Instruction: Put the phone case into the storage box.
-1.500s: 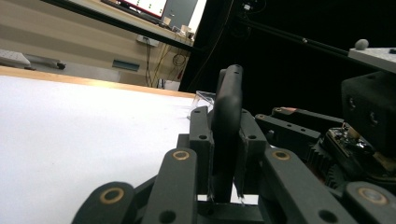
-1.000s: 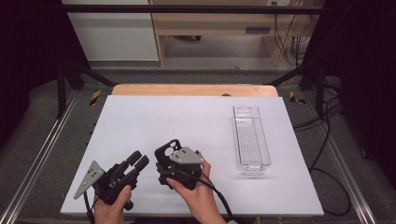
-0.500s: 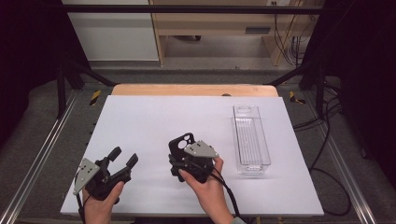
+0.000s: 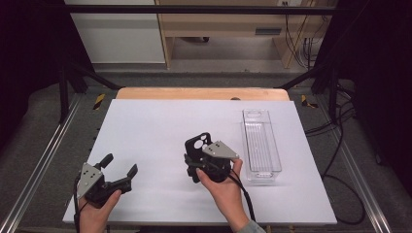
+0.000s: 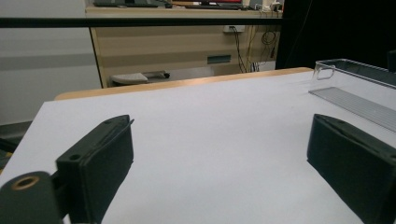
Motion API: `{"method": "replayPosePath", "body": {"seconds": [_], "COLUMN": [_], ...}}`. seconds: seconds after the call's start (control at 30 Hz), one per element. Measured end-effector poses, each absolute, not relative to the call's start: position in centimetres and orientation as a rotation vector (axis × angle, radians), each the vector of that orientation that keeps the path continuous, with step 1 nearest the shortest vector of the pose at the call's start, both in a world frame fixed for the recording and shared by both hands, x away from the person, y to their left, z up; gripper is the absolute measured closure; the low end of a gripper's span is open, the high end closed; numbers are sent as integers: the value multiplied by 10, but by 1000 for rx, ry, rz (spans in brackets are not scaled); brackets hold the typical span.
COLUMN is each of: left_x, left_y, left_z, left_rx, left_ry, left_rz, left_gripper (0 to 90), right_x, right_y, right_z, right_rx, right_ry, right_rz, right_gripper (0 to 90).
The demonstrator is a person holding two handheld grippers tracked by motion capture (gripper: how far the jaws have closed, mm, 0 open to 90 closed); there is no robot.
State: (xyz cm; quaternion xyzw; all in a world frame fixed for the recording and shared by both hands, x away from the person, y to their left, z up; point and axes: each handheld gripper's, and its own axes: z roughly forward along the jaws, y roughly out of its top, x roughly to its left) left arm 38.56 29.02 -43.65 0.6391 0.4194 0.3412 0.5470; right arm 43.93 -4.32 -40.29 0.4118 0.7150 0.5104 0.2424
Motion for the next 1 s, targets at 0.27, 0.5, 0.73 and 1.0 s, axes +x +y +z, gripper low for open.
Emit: {"method": "replayPosePath", "body": {"seconds": [0.27,0.5,0.73,1.0], "left_x": [385,386,388,389], "left_y": [296,300,302,303], "left_z": [-438,-440,-442,-443], "left_rx": [1460,1437,1441,1446], "left_ry": [1013,1048,1049,1048], "left_rz": [780,762,771,777], "left_gripper": [44,44,44,44], "right_x": [465,496,528,555], "right_y": [-55,-57,-65,-77], "right_z": [-383,-359,-347,-338], "right_rx": [1193,1154,1171,1233], "right_ry": [1872,1826,1771,1706], "right_rz": [1410,1369,1352,1315], "right_gripper": [143,144,144,144]}}
